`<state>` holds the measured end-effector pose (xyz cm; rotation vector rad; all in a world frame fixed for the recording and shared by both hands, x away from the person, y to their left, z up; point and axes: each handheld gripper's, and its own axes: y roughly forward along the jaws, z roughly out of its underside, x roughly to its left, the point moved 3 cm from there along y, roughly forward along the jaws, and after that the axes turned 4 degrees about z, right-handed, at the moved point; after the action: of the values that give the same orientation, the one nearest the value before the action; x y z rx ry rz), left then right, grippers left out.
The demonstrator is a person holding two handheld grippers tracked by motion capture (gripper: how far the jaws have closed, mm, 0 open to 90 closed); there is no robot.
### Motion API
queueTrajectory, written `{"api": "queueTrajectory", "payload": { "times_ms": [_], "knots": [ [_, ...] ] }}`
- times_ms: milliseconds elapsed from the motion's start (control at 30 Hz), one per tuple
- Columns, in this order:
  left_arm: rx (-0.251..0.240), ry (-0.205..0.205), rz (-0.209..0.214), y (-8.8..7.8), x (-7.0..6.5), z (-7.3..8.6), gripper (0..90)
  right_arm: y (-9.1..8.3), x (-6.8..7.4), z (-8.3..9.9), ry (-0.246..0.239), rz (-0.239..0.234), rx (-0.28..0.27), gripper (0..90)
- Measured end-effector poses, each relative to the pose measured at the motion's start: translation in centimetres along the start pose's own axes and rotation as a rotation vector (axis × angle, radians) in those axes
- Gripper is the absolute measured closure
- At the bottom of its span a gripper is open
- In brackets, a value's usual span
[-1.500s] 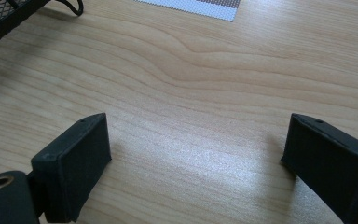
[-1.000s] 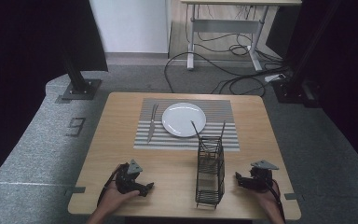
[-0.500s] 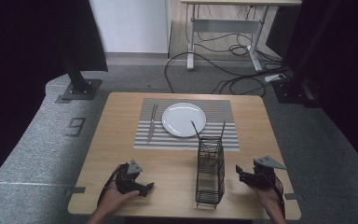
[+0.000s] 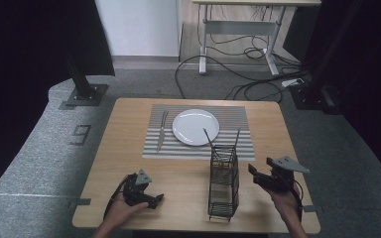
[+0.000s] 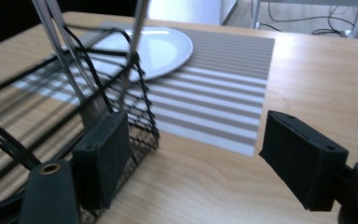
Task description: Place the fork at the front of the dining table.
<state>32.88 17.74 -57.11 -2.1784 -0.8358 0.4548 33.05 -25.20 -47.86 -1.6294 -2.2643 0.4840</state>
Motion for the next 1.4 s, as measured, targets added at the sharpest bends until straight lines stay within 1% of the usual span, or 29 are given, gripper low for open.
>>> {"api": "queueTrajectory", "payload": {
  "times_ms": [167, 200, 300, 433, 633, 800, 833, 1033, 1067, 1133, 1167, 1300, 1400],
  "knots": [
    [0.0, -0.002, 0.0, 0.0, 0.0, 0.0, 0.0, 0.6, 0.7, -1.5, 0.001, -0.027, -0.016, 25.0],
    [0.0, 0.0, 0.0, 0.0, 0.0, 0.0, 0.0, 0.6, 0.7, -1.5, 0.001, -0.027, -0.016, 25.0],
    [-0.003, -0.003, 0.0, 0.0, 0.0, 0.0, 0.0, 1.2, 1.3, -2.8, -0.004, -0.04, -0.028, 27.3],
    [-0.003, -0.003, 0.0, 0.0, 0.0, 0.0, 0.0, 1.8, 1.8, -3.8, -0.01, -0.061, -0.024, 29.2],
    [-0.003, -0.002, 0.0, 0.0, 0.0, 0.0, 0.0, 2.7, 2.5, -4.9, -0.013, -0.064, -0.019, 31.1],
    [-0.002, -0.002, 0.0, 0.0, 0.0, 0.0, 0.0, 3.3, 2.5, -5.4, -0.009, -0.054, -0.016, 33.6],
    [-0.002, -0.003, 0.0, 0.0, 0.0, 0.0, 0.0, 3.7, 2.5, -5.7, -0.008, -0.049, -0.014, 35.4],
    [-0.002, -0.003, 0.0, 0.0, 0.0, 0.0, 0.0, 4.4, 2.7, -6.1, -0.014, -0.036, -0.016, 40.8],
    [-0.003, -0.003, 0.0, 0.0, 0.0, 0.0, 0.0, 4.8, 2.8, -6.3, -0.018, -0.032, -0.017, 43.5],
    [-0.002, -0.003, 0.001, 0.0, 0.0, 0.0, 0.0, 4.9, 2.8, -6.3, -0.018, -0.029, -0.015, 44.5],
    [-0.002, -0.003, 0.0, 0.0, 0.0, 0.0, 0.0, 5.3, 2.8, -6.3, -0.013, -0.03, -0.008, 47.3],
    [-0.002, -0.002, 0.0, 0.0, 0.0, 0.0, 0.0, 6.0, 2.8, -6.2, 0.001, -0.048, 0.008, 51.5],
    [-0.001, -0.002, 0.0, 0.0, 0.0, 0.0, 0.0, 6.2, 2.8, -6.2, 0.007, -0.039, 0.007, 54.3]
  ]
}}
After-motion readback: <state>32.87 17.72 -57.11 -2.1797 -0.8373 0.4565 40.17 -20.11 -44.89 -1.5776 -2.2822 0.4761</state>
